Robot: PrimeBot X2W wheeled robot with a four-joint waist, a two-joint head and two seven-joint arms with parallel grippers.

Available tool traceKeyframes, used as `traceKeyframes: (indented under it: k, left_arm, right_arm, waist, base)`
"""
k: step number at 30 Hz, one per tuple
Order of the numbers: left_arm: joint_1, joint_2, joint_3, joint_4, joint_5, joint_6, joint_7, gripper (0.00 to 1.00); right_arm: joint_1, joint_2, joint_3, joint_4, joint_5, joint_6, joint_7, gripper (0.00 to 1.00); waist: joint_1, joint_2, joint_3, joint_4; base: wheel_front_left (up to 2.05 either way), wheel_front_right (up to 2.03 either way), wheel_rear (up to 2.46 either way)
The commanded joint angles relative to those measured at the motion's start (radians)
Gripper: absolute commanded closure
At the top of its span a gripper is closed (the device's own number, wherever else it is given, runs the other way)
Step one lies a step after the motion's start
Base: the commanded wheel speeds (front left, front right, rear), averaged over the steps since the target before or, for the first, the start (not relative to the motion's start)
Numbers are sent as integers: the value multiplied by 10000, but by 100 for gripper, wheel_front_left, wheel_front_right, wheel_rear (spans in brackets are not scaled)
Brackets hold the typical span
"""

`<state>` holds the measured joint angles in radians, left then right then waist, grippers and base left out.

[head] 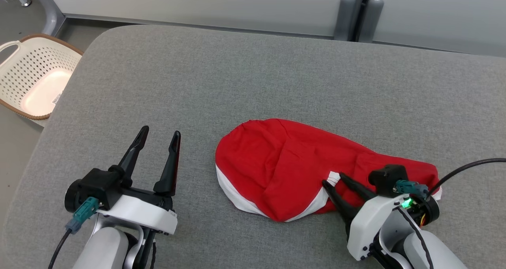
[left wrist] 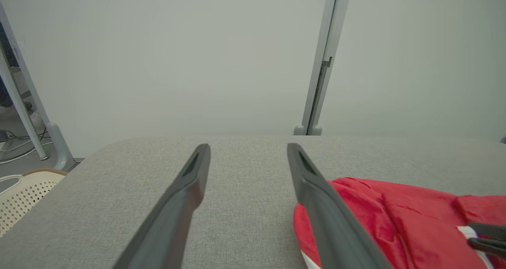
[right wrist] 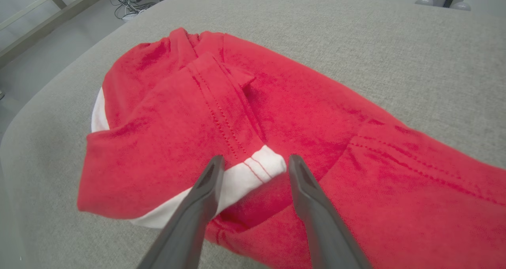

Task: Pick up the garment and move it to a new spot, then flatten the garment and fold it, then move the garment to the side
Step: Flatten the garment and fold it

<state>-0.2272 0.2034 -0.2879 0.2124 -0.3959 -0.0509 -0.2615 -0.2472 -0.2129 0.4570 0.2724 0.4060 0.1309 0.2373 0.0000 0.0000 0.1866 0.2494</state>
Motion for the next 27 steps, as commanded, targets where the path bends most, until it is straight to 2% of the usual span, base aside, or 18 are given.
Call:
traceKeyframes:
  k: [1,7,11,20,24,27]
  left_arm:
    - [-4,-35,104,11,114,-39,-41,0]
    - [55,-121,308,25,260,-135,-41,0]
    - [93,-161,444,43,386,-186,-43,0]
    - [207,-136,674,51,538,-290,-43,0]
    - [81,-118,686,17,623,-323,-43,0]
    - [-22,-90,719,4,656,-331,-43,0]
  right_arm:
    - [-112,-71,55,-51,152,-4,-60,100]
    - [-192,-157,136,-497,317,-4,-322,100]
    - [-55,-71,-339,-1019,276,-4,-737,100]
    - [923,346,-3035,-1765,-274,-4,-1166,100]
    - [1502,623,-4169,-1668,-281,-4,-1236,100]
    - [1694,767,-4619,-1385,-205,-2,-1307,100]
  waist:
    - [0,0,1,-49]
    - [0,0,-24,-271]
    - [0,0,-99,-539]
    - [0,0,-91,-1364]
    - [0,0,60,-1581]
    - [0,0,182,-1704]
  base:
    - [0,0,0]
    - [0,0,0]
    - [0,0,0]
    - [0,0,0]
    - [0,0,0]
    - [0,0,0]
